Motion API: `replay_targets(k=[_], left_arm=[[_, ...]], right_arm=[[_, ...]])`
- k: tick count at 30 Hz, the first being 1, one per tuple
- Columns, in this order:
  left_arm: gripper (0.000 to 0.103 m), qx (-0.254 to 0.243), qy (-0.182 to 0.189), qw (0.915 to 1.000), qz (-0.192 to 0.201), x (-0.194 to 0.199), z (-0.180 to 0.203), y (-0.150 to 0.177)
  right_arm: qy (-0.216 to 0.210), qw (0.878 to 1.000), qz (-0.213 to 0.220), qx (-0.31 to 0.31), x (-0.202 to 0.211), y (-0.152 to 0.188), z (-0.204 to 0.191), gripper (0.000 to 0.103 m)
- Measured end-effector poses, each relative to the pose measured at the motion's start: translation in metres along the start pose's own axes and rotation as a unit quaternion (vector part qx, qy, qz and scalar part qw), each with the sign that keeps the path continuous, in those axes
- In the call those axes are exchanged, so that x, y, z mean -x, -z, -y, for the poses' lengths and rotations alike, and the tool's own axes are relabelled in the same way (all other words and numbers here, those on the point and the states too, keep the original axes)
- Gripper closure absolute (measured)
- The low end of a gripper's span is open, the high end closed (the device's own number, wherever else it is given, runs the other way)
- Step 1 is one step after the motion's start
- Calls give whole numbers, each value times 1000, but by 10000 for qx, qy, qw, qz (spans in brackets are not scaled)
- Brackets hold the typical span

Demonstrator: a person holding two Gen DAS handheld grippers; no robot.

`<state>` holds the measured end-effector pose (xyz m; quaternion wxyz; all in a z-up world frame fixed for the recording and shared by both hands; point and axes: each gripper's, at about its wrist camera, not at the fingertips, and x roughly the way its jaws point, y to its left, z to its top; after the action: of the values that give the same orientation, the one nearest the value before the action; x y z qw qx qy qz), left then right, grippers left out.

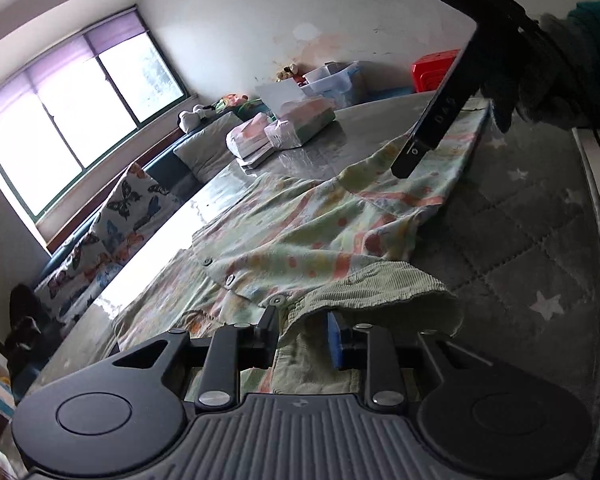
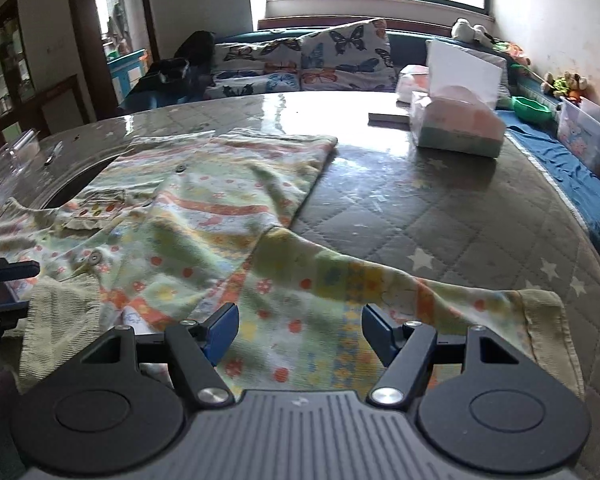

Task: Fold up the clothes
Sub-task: 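Spread the shirt flat with the left tool, pulling the sleeve outward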

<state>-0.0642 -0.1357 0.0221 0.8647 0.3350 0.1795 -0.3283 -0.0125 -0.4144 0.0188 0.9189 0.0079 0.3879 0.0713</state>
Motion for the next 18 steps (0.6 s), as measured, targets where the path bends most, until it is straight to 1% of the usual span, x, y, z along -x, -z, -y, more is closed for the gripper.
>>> replay_targets(k=[2, 5, 8, 11, 14, 18], left_arm=[[94, -46, -15, 10000, 79, -1, 1, 0], [101, -58, -72, 9997, 208, 3, 2, -1], [102, -73, -184, 9992, 342, 13, 1, -1], [102, 31, -310, 9990, 305, 18, -3, 2], [102, 56, -243, 9996, 159, 17, -3, 8], [102, -82, -86, 9999, -33, 9, 5, 13]], right_arm=[[54, 10000, -6, -55, -1, 1, 4, 33], [133, 9998, -49, -136, -3, 3, 9, 33], [198, 9996, -96, -185, -5, 6, 12, 33], [242, 9994, -100, -219, -7, 8, 15, 33], [292, 9993, -93, -198, -7, 10, 15, 33], [327, 9993, -91, -161, -8, 10, 16, 32]])
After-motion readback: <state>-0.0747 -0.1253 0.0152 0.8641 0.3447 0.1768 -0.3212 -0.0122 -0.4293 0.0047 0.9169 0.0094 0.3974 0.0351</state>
